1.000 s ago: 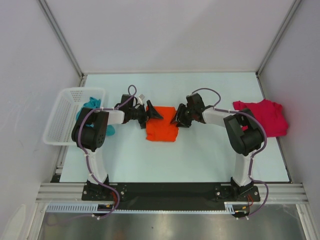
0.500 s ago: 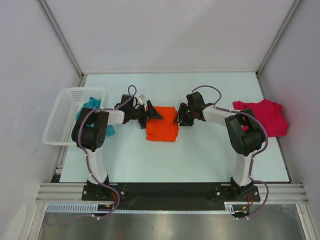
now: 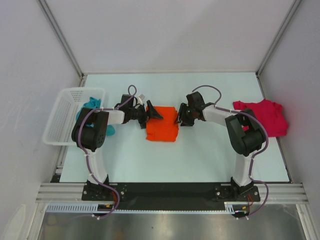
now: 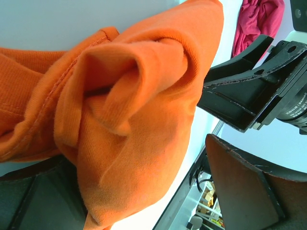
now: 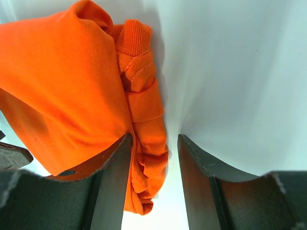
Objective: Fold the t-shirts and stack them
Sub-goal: Put the neatly folded tshirt into the corner of the board with both arms
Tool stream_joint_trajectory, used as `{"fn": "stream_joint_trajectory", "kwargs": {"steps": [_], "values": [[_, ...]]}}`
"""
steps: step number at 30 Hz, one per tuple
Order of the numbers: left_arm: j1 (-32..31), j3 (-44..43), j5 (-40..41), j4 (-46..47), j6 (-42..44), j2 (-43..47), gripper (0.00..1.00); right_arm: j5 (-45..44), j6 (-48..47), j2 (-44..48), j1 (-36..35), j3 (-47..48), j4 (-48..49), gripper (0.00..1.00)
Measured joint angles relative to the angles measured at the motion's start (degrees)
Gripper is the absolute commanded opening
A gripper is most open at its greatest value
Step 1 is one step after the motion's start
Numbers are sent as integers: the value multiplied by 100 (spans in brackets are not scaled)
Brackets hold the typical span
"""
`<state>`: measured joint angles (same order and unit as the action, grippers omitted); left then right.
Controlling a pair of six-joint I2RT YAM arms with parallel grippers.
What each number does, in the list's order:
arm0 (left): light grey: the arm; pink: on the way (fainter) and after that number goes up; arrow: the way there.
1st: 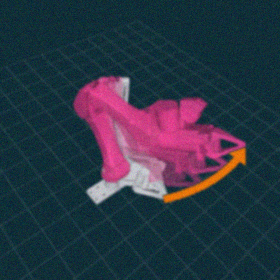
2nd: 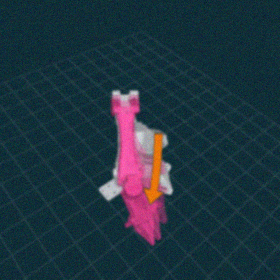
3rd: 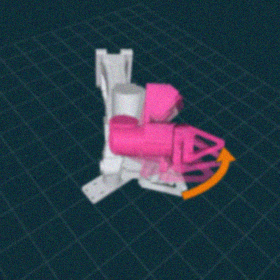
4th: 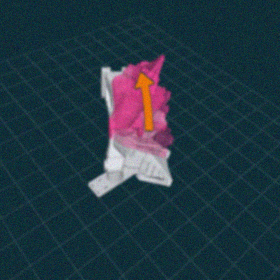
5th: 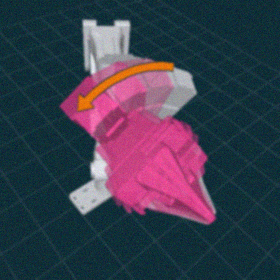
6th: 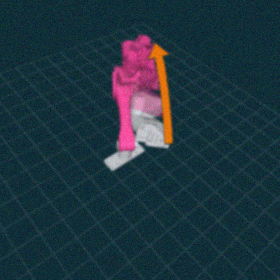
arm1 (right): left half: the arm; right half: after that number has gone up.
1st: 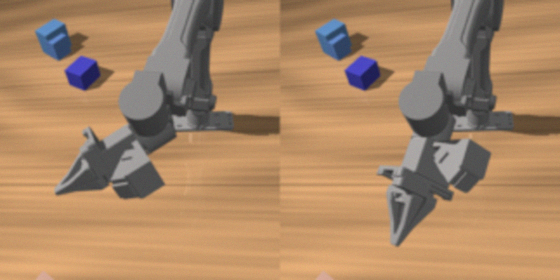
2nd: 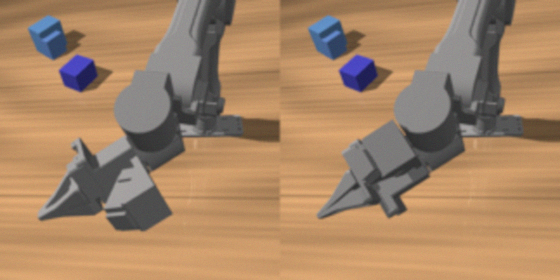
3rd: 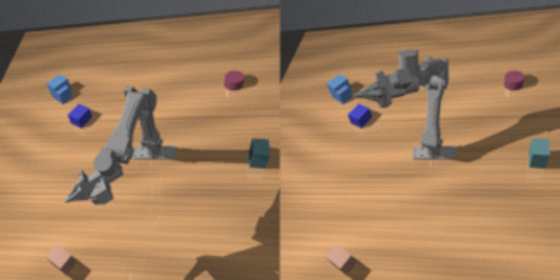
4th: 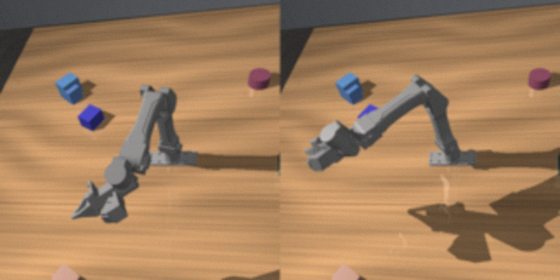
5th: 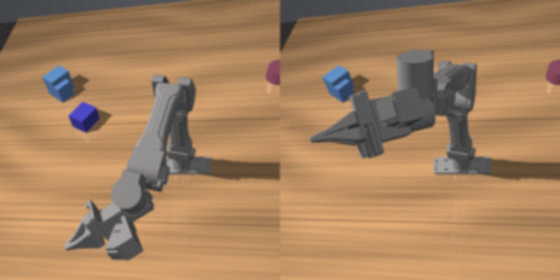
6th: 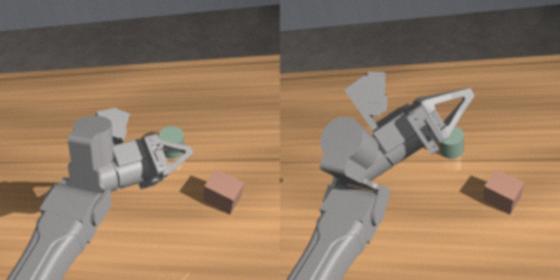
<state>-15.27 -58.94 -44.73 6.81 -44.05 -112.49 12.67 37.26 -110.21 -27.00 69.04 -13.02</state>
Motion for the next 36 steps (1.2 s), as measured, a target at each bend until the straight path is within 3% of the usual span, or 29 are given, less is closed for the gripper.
{"fn": "stream_joint_trajectory", "kwargs": {"steps": [18, 25, 32, 33, 34, 36], "values": [[-4, 0, 15, -15, 13, 0, 94, 131, 240, -321, -195, 192, 444, 49], [-15, 2, 42, 33, -2, -37, 89, 227, 372, -426, -229, 192, 763, 49], [-98, 20, 0, 396, -66, -262, 58, 321, 470, -461, -229, 120, 1014, 49], [-101, 48, 17, 435, -66, -264, 51, 328, 476, -461, -229, 92, 1080, 49], [-105, 83, 66, 457, -44, -260, 36, 334, 483, -459, -229, 57, 1141, 47], [-111, 138, 177, 433, -9, -260, 18, 367, 509, -452, -229, -9, 1263, 42]]}}
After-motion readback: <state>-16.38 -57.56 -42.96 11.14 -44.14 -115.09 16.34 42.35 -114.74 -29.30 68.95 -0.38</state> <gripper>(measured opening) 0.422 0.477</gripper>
